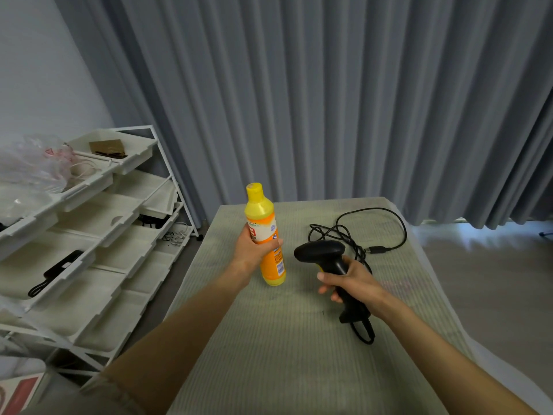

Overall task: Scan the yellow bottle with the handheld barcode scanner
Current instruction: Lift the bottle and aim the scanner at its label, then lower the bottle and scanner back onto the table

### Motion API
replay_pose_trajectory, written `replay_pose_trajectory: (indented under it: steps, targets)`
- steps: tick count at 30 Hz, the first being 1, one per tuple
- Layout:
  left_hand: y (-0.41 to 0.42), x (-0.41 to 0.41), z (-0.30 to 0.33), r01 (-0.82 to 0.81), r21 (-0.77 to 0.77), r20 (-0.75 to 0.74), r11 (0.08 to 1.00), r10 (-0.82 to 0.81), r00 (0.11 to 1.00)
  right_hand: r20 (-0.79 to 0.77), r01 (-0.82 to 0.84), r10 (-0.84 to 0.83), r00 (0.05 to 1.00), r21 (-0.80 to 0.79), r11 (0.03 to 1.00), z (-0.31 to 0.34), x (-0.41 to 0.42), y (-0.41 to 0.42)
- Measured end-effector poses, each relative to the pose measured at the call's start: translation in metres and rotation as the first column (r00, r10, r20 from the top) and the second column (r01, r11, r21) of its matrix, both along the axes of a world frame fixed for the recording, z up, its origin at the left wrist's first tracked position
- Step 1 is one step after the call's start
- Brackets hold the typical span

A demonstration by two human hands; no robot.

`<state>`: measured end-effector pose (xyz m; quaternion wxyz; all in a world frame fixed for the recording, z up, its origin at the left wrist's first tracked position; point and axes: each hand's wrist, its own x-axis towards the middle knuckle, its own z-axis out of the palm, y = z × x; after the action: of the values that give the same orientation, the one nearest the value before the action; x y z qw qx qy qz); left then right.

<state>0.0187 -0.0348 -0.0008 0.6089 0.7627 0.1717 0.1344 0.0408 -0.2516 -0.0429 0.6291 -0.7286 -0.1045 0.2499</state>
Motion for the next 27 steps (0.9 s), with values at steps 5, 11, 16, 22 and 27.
replay_pose_trajectory:
  steps: [5, 11, 16, 22, 27]
  targets:
    - [-0.002, -0.002, -0.010, 0.021, -0.012, -0.005, 1.000, -0.021, 1.000, 0.001, 0.081, -0.081, 0.997, 0.005, 0.997, -0.005, 0.006, -0.005]
    - [-0.005, -0.003, -0.021, 0.037, -0.023, -0.041, 0.999, -0.038, 0.998, -0.035, 0.131, -0.131, 0.991, -0.003, 0.991, -0.013, 0.015, -0.009]
    - [-0.004, -0.004, -0.026, 0.042, -0.028, -0.050, 0.999, -0.043, 0.998, -0.057, 0.180, -0.179, 0.982, 0.014, 0.984, -0.019, 0.020, -0.011]
    - [-0.003, -0.008, -0.030, 0.060, -0.024, -0.044, 0.998, -0.061, 0.997, 0.011, 0.214, -0.214, 0.977, -0.073, 0.974, -0.025, 0.027, -0.011]
    - [-0.002, -0.010, -0.031, 0.085, -0.037, -0.041, 0.996, -0.087, 0.995, 0.020, 0.255, -0.255, 0.967, -0.133, 0.958, -0.029, 0.034, -0.005]
